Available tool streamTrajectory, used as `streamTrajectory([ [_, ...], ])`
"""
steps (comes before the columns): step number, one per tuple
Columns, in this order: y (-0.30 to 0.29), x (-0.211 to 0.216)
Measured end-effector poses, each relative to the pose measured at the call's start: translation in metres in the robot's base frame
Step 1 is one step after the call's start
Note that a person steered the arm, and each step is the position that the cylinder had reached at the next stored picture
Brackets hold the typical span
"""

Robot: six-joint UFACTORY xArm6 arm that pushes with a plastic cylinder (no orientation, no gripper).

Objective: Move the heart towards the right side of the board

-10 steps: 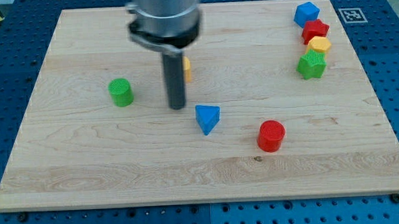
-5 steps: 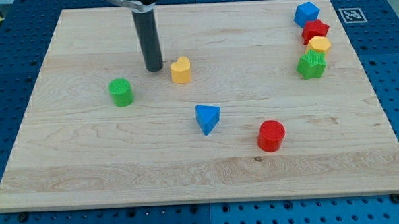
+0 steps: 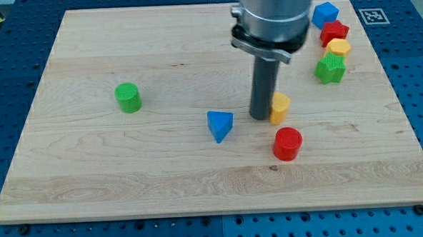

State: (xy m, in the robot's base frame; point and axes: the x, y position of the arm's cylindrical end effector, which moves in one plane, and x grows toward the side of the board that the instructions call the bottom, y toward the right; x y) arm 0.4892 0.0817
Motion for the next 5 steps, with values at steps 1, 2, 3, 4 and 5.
streamTrajectory([
  [1,0.029,0.010],
  [2,0.053,0.010],
  [3,0.065,0.008],
  [4,0.065,0.007],
  [5,0.047,0.006],
])
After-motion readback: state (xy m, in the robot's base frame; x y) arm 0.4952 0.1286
